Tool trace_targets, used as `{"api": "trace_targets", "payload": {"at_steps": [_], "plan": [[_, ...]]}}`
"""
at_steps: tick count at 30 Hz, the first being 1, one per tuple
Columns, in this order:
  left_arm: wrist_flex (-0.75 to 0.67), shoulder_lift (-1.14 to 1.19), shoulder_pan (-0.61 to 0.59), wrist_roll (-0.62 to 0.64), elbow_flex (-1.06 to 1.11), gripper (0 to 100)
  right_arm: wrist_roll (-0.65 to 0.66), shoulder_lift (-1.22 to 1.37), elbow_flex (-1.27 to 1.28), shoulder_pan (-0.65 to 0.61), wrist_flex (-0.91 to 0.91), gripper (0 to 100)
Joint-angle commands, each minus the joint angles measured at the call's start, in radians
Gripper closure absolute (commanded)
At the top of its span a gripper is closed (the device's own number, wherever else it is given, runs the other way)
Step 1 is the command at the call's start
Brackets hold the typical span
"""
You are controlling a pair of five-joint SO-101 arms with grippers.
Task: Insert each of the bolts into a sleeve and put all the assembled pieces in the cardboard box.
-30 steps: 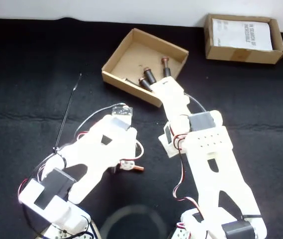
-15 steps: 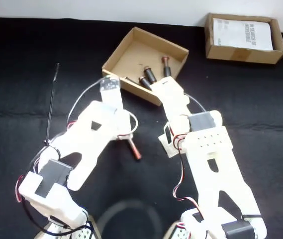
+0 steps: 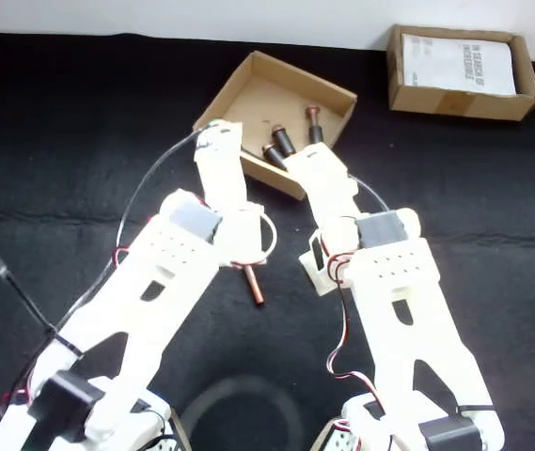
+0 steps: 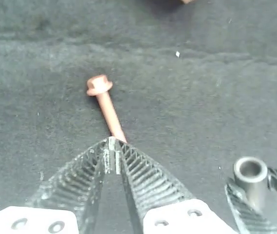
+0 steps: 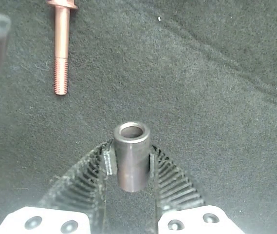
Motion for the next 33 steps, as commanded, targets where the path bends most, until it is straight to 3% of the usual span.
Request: {"api": "trace_targets", "payload": {"at_steps": [1,6,8,18,25,33], "plan": [[-0.025,-0.010,0.002,0.011,0.036,96,0.014,-0.033,-0.002,0.005,-0.004,99.1],[-0.124,0.082,0.001,0.014,0.090,77,0.014,-0.033,-0.002,0.005,-0.001,99.1],[-0.164,0.117,0.001,0.014,0.091,74,0.014,-0.033,-0.002,0.004,-0.001,99.1],[-0.290,0.234,-0.044,0.011,0.087,86,0.012,-0.033,-0.002,0.004,0.001,99.1],[-0.347,0.285,-0.125,0.005,0.087,86,0.014,-0.033,-0.002,0.004,-0.005,99.1],[-0.348,0.358,-0.124,0.008,0.087,86,0.015,-0.031,-0.002,0.004,-0.010,99.1]]}}
